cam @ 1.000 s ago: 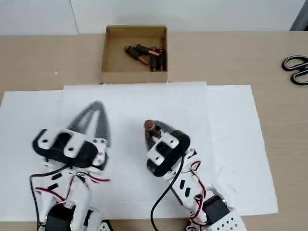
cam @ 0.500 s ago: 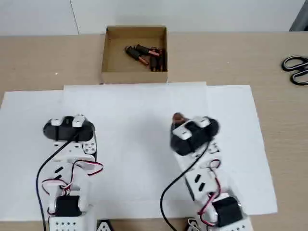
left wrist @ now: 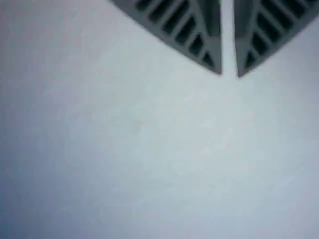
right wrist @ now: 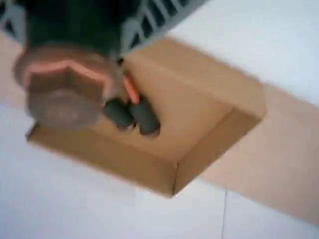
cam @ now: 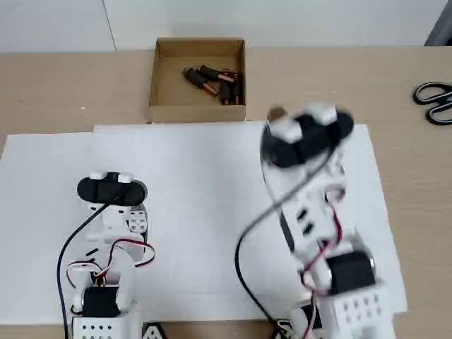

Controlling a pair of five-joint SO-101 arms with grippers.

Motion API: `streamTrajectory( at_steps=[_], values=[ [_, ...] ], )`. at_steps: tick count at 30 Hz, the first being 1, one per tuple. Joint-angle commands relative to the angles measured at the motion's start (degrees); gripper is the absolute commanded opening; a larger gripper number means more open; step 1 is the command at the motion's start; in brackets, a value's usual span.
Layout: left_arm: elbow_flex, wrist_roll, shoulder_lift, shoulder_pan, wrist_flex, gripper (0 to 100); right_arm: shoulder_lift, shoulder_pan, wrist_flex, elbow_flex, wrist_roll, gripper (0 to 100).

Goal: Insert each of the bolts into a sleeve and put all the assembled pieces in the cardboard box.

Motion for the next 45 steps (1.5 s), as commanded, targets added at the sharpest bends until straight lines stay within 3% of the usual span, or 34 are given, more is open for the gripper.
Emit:
streamTrajectory(
  at_steps=[1,14,24,37,42,45],
  values=[
    [-0.31,0.00,0.09,0.35,0.35,0,15.43,0.57,-6.11,-11.25,-0.18,0.2],
    [-0.31,0.00,0.09,0.35,0.44,0,65.19,0.31,-21.76,-41.14,18.90,0.2],
    [-0.31,0.00,0.09,0.35,0.53,0,92.62,-0.84,-21.85,-69.01,21.19,0.2],
    [-0.31,0.00,0.09,0.35,0.53,0,105.80,-4.88,-21.32,-78.07,21.27,1.3],
    [-0.31,0.00,0.09,0.35,0.53,0,106.42,-5.05,-21.32,-78.07,21.27,15.5],
    [-0.31,0.00,0.09,0.35,0.53,0,106.42,-5.05,-21.32,-78.07,21.27,19.2]
  ],
)
